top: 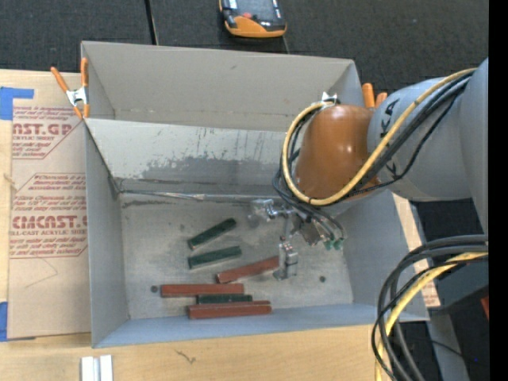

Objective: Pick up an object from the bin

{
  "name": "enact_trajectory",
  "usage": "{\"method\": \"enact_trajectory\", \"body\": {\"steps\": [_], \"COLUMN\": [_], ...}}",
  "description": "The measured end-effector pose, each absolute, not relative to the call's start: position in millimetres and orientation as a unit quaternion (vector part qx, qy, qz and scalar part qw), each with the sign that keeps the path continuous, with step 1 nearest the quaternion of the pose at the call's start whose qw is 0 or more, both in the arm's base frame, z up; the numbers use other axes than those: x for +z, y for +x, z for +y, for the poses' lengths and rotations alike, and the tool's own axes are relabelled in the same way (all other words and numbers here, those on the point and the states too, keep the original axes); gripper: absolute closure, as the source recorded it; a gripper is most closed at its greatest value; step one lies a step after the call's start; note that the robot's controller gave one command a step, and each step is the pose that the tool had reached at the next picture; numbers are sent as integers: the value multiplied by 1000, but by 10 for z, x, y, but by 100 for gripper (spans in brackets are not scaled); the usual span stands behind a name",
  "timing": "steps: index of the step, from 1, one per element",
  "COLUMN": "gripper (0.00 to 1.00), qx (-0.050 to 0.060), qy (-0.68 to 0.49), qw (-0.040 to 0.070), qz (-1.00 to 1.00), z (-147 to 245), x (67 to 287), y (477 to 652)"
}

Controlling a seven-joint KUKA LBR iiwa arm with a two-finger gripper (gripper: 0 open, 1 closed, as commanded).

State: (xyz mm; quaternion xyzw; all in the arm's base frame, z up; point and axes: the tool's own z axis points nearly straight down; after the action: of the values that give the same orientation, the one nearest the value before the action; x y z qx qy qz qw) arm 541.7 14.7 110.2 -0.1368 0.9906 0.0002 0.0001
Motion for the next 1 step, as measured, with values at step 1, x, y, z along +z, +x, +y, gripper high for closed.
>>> {"method": "enact_trajectory", "body": {"steps": [1], "gripper": [0], "qx": [0], "qy": [-184], "qw": [1], "qz": [983], "z": [369], "x": [791], "y": [5296]}}
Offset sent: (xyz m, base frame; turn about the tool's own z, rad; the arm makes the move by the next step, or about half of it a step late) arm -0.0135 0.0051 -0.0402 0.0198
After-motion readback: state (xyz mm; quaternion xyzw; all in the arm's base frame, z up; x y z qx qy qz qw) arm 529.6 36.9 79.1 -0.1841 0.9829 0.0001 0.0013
